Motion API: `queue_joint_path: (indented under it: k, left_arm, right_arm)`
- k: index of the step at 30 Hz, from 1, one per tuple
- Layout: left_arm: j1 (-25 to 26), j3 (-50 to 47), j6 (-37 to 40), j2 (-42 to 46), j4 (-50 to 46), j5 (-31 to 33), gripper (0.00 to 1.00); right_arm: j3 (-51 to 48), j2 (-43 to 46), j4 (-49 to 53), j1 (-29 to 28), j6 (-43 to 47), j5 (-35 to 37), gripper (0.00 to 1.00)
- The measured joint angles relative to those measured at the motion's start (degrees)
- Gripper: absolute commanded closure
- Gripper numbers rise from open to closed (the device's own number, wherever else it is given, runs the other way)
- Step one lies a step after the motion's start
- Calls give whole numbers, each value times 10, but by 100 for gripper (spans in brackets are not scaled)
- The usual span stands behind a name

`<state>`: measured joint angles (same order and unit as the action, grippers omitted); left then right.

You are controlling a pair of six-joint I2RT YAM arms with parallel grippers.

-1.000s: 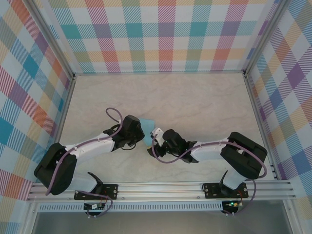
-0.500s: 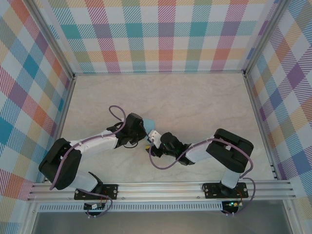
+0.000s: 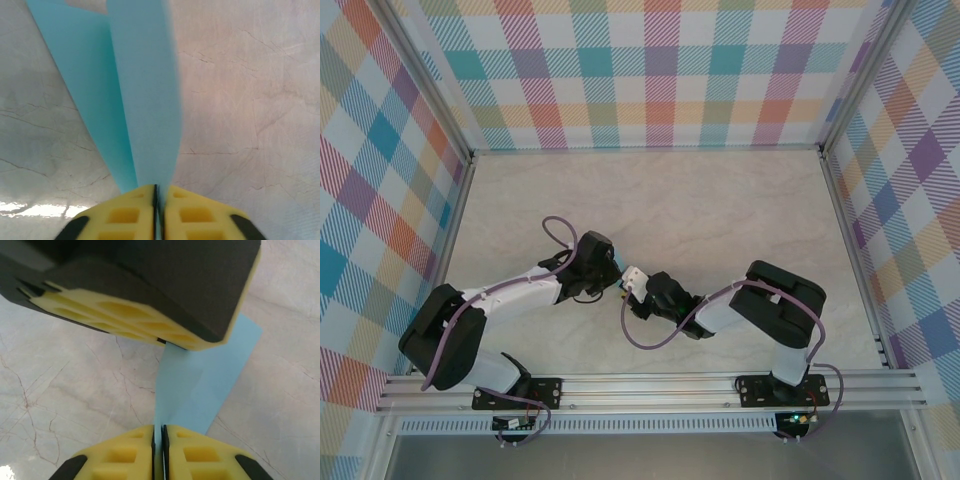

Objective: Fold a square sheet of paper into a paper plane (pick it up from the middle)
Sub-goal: Fold the wing for the fifth time at the center of the table.

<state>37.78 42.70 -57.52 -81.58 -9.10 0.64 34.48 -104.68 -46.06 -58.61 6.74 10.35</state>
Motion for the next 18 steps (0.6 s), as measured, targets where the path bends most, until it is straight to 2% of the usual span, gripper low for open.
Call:
queue_joint_path:
  k: [3,12,15,18]
  left_arm:
    - [-1,0,1,2,0,-2,77]
    - [-13,0,5,2,-7,-1,75]
    - [-15,0,9,5,-17,-1,78]
    - [-16,0,15,16,-27,-1,89]
  right_arm:
    - [-3,3,-2,0,1,-1,89]
    - [-10,17,0,0,2,-1,87]
    - [-10,17,4,0,3,-3,83]
    - [-10,18,9,0,4,-3,77]
